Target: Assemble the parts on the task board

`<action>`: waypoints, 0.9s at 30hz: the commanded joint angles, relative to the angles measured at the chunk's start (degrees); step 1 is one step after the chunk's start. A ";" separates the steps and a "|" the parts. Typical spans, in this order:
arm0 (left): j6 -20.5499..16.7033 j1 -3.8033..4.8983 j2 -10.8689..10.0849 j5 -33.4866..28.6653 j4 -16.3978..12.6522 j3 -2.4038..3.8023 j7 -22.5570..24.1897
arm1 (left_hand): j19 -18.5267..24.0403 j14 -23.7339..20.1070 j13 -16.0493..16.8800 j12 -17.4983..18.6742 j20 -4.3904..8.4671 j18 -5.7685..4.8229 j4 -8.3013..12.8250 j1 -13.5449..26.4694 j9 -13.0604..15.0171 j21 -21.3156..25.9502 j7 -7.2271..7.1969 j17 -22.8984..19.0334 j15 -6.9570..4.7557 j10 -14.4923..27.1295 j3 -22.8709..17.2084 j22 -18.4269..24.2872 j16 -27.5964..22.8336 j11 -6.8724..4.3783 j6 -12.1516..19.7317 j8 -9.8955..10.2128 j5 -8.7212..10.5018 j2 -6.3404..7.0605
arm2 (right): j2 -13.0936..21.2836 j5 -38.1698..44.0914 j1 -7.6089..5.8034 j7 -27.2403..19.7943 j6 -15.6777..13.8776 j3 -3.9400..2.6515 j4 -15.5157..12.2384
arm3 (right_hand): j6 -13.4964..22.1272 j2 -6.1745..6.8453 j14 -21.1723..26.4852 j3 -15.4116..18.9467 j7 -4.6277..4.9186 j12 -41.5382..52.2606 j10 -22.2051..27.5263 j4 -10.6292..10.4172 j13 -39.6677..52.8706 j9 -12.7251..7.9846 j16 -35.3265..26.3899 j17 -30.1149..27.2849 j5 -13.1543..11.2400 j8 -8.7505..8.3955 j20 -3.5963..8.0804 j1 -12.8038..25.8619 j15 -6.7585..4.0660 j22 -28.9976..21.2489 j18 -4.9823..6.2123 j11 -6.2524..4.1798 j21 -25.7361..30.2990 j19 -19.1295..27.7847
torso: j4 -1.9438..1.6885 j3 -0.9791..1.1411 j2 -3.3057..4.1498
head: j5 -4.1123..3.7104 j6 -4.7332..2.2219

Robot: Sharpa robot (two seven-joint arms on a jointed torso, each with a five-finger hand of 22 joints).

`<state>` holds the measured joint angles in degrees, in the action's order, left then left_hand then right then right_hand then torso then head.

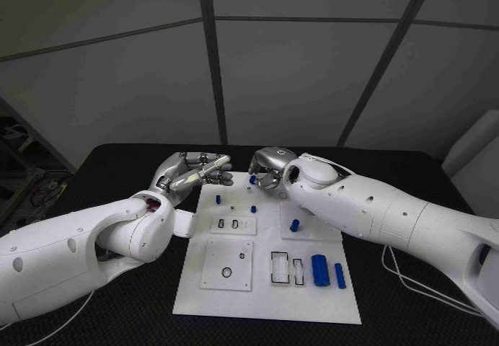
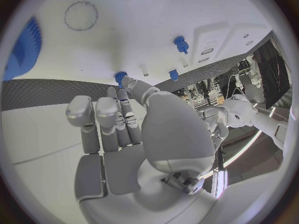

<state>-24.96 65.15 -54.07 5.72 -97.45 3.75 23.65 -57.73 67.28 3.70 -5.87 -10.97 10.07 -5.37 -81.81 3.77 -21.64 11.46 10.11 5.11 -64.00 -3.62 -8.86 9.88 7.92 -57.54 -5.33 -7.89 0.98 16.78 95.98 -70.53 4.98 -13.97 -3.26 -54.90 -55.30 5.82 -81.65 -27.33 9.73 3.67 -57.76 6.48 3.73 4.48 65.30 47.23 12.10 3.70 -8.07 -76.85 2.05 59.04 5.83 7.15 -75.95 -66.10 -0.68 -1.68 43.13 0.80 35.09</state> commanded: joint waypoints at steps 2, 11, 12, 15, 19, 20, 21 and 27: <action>0.83 0.13 0.04 0.40 -0.05 0.05 0.17 | -0.37 0.07 0.05 0.31 -0.19 0.32 0.35 0.35 -0.09 0.23 0.39 0.08 0.16 0.05 -0.09 0.06 -0.18 0.46 0.16 0.35 0.23 0.25 | 0.22 -0.14 -0.11 -0.36 0.19 0.00 -0.37 | 1.43 0.55 0.55 0.74 -0.54 0.31 1.38 -0.08 -0.02 -0.27 -0.68 -1.15 -0.22 -0.19 -0.21 -0.04 0.10 -1.40 1.05 0.17 0.86 1.05 | 0.00 0.00 0.01 | 0.03 0.02; 1.11 0.15 -0.35 0.40 0.00 0.05 0.13 | -0.37 0.06 0.05 0.39 -0.20 0.32 0.37 0.37 -0.09 0.26 0.41 0.12 0.18 0.09 -0.09 0.08 -0.25 0.49 0.19 0.42 0.25 0.25 | 6.47 -1.69 -0.09 0.04 -5.19 -0.02 -7.25 | 0.47 0.33 0.49 1.52 -0.36 1.90 0.31 -0.41 0.24 0.01 -0.69 -1.55 0.40 0.36 -0.14 -0.05 -0.18 -1.69 1.11 -0.18 1.17 0.97 | 0.31 0.11 -0.18 | 0.09 -0.14; 1.16 0.15 -0.41 0.40 0.04 0.05 0.14 | -0.37 0.06 0.05 0.39 -0.20 0.32 0.38 0.37 -0.09 0.26 0.41 0.12 0.18 0.09 -0.09 0.08 -0.25 0.49 0.19 0.42 0.25 0.25 | 7.83 -2.31 -0.09 0.09 -5.83 -0.03 -8.58 | -0.26 0.23 0.25 1.55 -0.09 2.57 -0.74 -0.62 0.34 0.17 -0.43 -1.26 0.53 0.64 -0.01 0.09 -0.33 -1.27 1.02 -0.38 0.98 0.54 | 0.31 0.09 -0.20 | 0.10 -0.17; 1.31 0.15 -0.57 0.40 0.22 0.04 0.16 | -0.38 0.09 0.08 0.41 -0.21 0.32 0.40 0.37 -0.06 0.29 0.31 0.18 0.18 -0.03 -0.15 0.10 -0.33 0.43 0.08 0.43 0.28 0.15 | 12.40 -5.47 -0.09 0.53 -6.98 -0.06 -12.87 | -2.07 0.13 -0.52 1.69 0.00 4.80 -4.93 -1.34 0.89 0.57 0.42 -0.16 0.21 1.34 0.36 0.66 -0.81 0.36 0.69 -1.07 0.20 -1.00 | 0.69 0.21 -0.40 | 0.22 -0.17; 1.57 0.15 -0.74 0.40 0.51 0.03 0.15 | -0.41 0.15 0.13 0.40 -0.21 0.34 0.44 0.40 -0.03 0.32 0.21 0.28 0.14 -0.26 -0.19 0.13 -0.44 0.35 -0.12 0.43 0.31 0.08 | 18.10 -11.20 -0.11 2.41 -5.31 -0.10 -17.54 | -3.37 1.05 -1.09 3.16 -0.41 8.88 -12.84 -2.28 2.74 0.85 1.02 0.67 1.04 1.86 1.09 1.83 -1.89 2.59 0.23 -2.65 -0.86 -3.02 | 1.24 0.38 -0.69 | 0.38 -0.22; 1.63 0.15 -0.76 0.40 0.60 0.03 0.14 | -0.44 0.21 0.16 0.38 -0.20 0.35 0.45 0.44 -0.01 0.35 0.16 0.36 0.11 -0.48 -0.22 0.14 -0.51 0.28 -0.27 0.43 0.33 0.04 | 19.40 -12.70 -0.12 3.07 -4.31 -0.11 -18.46 | -3.42 1.69 -1.34 3.95 -0.74 10.21 -14.86 -2.44 3.52 0.87 1.45 1.36 1.62 1.90 1.44 2.16 -2.34 3.57 0.03 -3.18 -1.33 -3.86 | 1.34 0.41 -0.74 | 0.42 -0.24; 1.68 0.15 -0.77 0.40 0.69 0.03 0.15 | -0.47 0.25 0.18 0.37 -0.19 0.36 0.47 0.46 0.00 0.36 0.12 0.41 0.08 -0.63 -0.23 0.16 -0.57 0.24 -0.37 0.44 0.33 0.02 | 20.59 -14.10 -0.13 3.75 -3.26 -0.13 -19.24 | -3.21 2.70 -2.02 5.31 -1.16 12.51 -17.85 -2.80 4.90 0.85 2.99 3.83 2.23 1.86 1.90 2.94 -2.82 5.52 -0.40 -3.82 -2.27 -5.44 | 1.47 0.46 -0.78 | 0.43 -0.23; 1.90 0.14 -0.66 0.40 1.20 0.02 0.17 | -0.49 0.29 0.20 0.36 -0.18 0.37 0.48 0.48 0.01 0.37 0.09 0.46 0.06 -0.74 -0.25 0.16 -0.60 0.21 -0.45 0.44 0.33 0.00 | 25.08 -18.36 -0.17 6.61 1.68 -0.20 -21.78 | 0.00 3.65 -5.81 14.80 -2.10 52.10 -19.01 -6.11 44.52 1.13 16.82 26.30 6.25 2.84 3.41 3.75 -3.05 13.69 -2.06 -3.96 -6.34 -11.88 | 1.74 0.67 -0.83 | 0.32 -0.37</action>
<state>-24.11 65.20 -54.80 5.73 -96.32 3.74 23.50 -57.93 67.28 3.83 -5.71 -11.18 10.08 -5.21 -81.81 3.77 -21.64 11.45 10.48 5.11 -64.20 -3.79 -8.75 9.53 8.12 -57.54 -5.12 -7.89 0.98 41.73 82.82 -70.59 8.61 -16.12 -3.41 -76.09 -55.81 10.07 -83.95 -13.79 7.60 48.73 -77.30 1.08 41.03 5.49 80.55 70.84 18.15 6.21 -4.79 -73.02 -1.46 71.83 4.40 2.95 -81.84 -77.27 0.85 -1.14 42.36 1.24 34.77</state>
